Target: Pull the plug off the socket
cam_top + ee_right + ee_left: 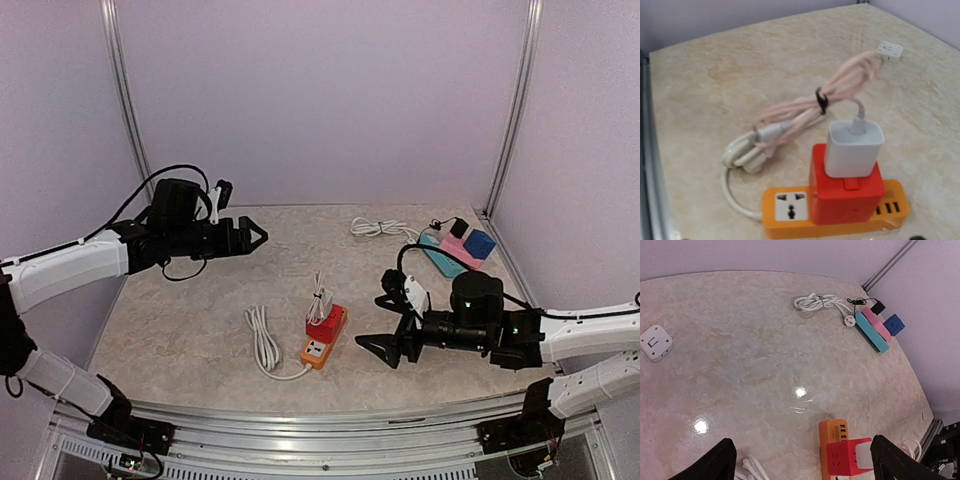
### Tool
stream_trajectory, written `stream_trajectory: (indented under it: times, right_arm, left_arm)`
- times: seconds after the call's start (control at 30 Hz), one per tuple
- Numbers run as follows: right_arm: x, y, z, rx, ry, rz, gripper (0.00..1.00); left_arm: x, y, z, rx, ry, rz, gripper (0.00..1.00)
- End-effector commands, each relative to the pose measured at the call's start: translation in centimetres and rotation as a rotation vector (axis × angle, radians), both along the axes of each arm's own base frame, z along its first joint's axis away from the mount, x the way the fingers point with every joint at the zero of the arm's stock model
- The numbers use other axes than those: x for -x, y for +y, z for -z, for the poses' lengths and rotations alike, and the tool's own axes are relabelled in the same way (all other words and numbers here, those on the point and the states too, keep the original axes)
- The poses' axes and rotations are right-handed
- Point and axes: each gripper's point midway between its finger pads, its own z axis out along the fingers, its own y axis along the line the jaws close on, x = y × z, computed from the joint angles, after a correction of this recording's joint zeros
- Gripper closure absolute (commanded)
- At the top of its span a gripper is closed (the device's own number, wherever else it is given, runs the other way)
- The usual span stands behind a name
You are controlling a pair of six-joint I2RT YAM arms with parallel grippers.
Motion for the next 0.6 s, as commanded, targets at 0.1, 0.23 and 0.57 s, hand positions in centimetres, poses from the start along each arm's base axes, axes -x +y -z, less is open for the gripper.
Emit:
stream_trajectory:
  times: [0.1,0.23,0.57]
  right_arm:
    - [-2.0,0.2,1.2,-0.032,-0.145,0.06,0.07]
    - [-2.7,1.4,3.0,0.01,-0.169,0.048,0.06]
    - [-5.0,2.2,5.6,-0.005,-0.186,0.092,0.06]
  left_arm:
    - [7.0,-5.0,-1.5,-0.076,-0.091,0.127,0.1]
    - [8.9,-7.4,0.2,-0.16,-0.079,0.164,0.12]
    - [10.4,-12.4,4.6,-0.297,-0.048,0.23,0.21]
